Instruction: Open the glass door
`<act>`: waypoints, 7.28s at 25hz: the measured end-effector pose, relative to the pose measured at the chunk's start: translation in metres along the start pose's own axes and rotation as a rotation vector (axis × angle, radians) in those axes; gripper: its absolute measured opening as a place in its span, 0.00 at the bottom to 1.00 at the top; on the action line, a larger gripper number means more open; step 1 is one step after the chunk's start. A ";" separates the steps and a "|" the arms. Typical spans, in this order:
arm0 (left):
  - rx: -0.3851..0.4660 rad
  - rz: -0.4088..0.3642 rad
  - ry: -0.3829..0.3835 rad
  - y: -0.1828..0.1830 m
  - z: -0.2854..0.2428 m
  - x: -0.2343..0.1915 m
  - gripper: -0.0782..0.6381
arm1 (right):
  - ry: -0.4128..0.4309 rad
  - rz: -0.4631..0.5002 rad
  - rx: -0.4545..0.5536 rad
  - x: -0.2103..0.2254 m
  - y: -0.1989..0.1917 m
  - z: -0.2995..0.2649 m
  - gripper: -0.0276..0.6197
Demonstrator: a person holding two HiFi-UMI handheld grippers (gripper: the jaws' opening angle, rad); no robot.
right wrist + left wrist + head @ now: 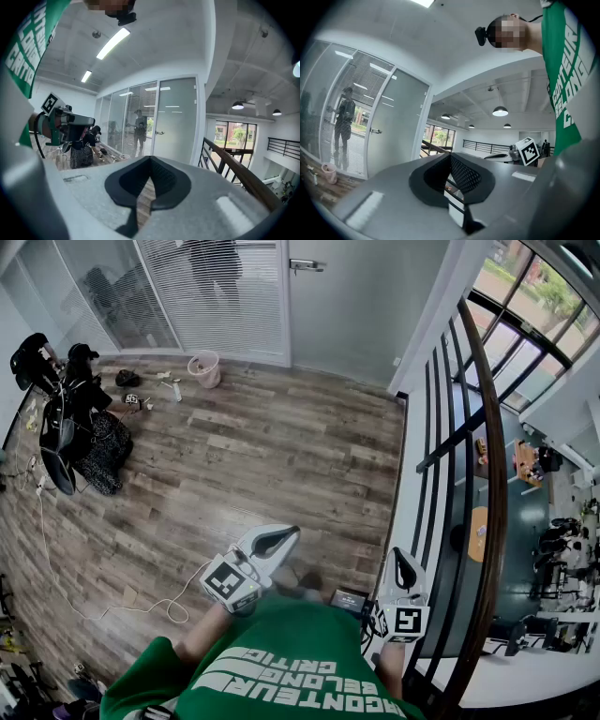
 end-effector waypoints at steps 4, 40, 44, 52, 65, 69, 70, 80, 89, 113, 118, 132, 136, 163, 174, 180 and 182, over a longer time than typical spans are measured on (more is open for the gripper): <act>-0.001 -0.003 0.001 -0.002 -0.004 0.009 0.13 | 0.013 -0.002 0.002 0.003 -0.003 0.003 0.03; -0.076 0.072 -0.307 -0.015 -0.135 -0.015 0.13 | -0.180 -0.009 -0.114 0.049 -0.009 -0.016 0.03; -0.090 0.086 -0.386 -0.014 -0.172 -0.035 0.13 | -0.248 -0.009 -0.149 0.061 -0.007 -0.039 0.03; -0.089 0.101 -0.500 0.003 -0.237 -0.098 0.13 | -0.387 -0.002 -0.170 0.075 0.024 -0.104 0.03; -0.102 0.118 -0.509 0.013 -0.274 -0.189 0.13 | -0.363 0.016 -0.151 0.069 0.062 -0.216 0.03; -0.113 0.134 -0.503 0.012 -0.291 -0.204 0.13 | -0.358 -0.008 -0.176 0.077 0.055 -0.231 0.03; -0.116 0.138 -0.504 0.012 -0.297 -0.207 0.13 | -0.361 -0.015 -0.182 0.082 0.054 -0.235 0.03; -0.137 0.114 -0.503 0.003 -0.366 -0.212 0.13 | -0.336 -0.027 -0.179 0.159 0.041 -0.275 0.03; -0.119 0.083 -0.536 0.020 -0.490 -0.211 0.13 | -0.327 0.026 -0.139 0.276 0.052 -0.336 0.03; -0.100 0.152 -0.537 0.036 -0.648 -0.316 0.13 | -0.297 -0.004 -0.253 0.379 0.057 -0.484 0.03; -0.075 0.141 -0.525 0.064 -0.675 -0.370 0.13 | -0.299 0.011 -0.238 0.388 0.085 -0.544 0.03; -0.030 0.169 -0.356 0.078 -0.686 -0.515 0.13 | -0.207 0.061 -0.263 0.376 0.106 -0.683 0.03; -0.012 0.173 -0.268 0.091 -0.672 -0.545 0.13 | -0.127 0.096 -0.260 0.366 0.123 -0.717 0.03; 0.098 0.178 0.283 0.111 -0.702 -0.641 0.13 | 0.471 0.218 -0.214 0.439 0.135 -0.992 0.03; 0.137 0.190 0.587 0.107 -0.713 -0.655 0.13 | 0.633 0.264 -0.195 0.472 0.132 -1.081 0.03; 0.139 0.200 0.691 0.102 -0.705 -0.654 0.13 | 0.738 0.292 -0.196 0.455 0.129 -1.108 0.03; 0.140 0.203 0.699 0.102 -0.705 -0.661 0.13 | 0.754 0.295 -0.193 0.449 0.130 -1.114 0.03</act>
Point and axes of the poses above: the fingertips, and each gripper's own axes: z backward along the fingers, x to its right, y out of its top, the point moved 9 cm from there along z, backward along the fingers, and after that the axes turned 1 degree about x, right-handed, at the moved point
